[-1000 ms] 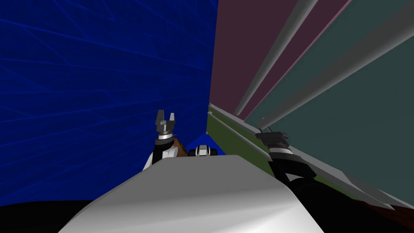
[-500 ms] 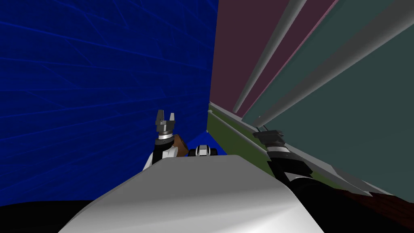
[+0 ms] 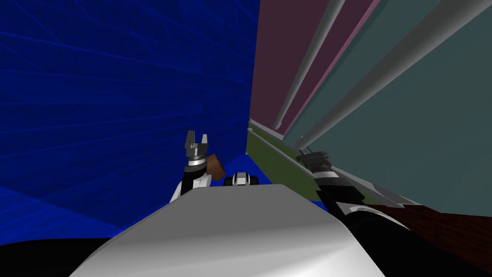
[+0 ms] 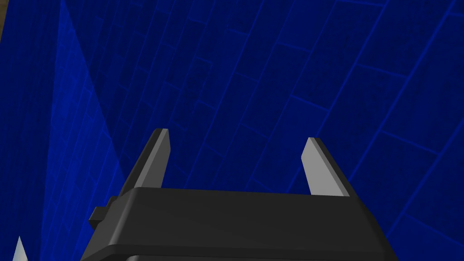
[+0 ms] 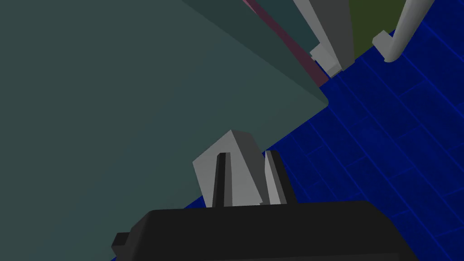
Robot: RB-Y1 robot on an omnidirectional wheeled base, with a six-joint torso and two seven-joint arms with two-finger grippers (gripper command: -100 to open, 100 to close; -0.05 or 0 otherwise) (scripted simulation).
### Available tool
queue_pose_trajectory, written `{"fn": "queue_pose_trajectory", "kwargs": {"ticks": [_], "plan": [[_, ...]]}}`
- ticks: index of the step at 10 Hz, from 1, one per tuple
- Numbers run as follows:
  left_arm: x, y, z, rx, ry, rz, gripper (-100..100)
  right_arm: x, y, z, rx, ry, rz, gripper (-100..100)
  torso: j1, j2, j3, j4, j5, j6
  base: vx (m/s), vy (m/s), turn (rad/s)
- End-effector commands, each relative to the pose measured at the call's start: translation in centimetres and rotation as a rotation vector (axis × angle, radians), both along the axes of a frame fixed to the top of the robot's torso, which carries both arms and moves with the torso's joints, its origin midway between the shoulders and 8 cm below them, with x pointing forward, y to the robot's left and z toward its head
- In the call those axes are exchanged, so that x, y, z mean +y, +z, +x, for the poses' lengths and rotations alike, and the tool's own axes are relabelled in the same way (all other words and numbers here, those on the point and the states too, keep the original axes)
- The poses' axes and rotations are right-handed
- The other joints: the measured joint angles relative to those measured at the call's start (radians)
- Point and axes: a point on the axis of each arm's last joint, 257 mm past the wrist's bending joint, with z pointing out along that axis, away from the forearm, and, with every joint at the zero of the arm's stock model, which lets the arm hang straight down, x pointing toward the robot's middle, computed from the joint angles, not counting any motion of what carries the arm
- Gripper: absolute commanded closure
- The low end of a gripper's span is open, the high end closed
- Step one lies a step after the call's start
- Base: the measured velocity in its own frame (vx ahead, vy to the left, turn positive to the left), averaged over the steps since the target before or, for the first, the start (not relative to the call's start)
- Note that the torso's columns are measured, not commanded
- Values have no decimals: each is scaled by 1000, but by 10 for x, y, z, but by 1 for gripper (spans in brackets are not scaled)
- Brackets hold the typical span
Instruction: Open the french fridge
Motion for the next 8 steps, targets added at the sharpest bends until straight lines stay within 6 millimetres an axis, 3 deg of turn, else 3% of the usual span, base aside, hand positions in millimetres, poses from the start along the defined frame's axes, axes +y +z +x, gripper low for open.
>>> {"fn": "queue_pose_trajectory", "kwargs": {"ticks": [1, 2, 5, 8], "plan": [[0, 0, 0, 0, 0, 0, 0, 26, 4, 8, -1, 92, -2, 100, 1, 1, 1, 0, 0, -1, -222, -44, 93], [0, 0, 0, 0, 0, 0, 0, 34, 5, 10, 1, 125, -3, 100, 2, 2, 1, 1, 1, 0, -206, -13, 56], [0, 0, 0, 0, 0, 0, 0, 34, -2, 13, 16, 128, 4, 100, 1, -9, -6, -1, 2, 0, -109, -16, 63], [0, 0, 0, 0, 0, 0, 0, 38, 0, 23, 11, 158, 4, 100, 0, 0, 1, -2, -2, -2, -249, -90, 334]]}}
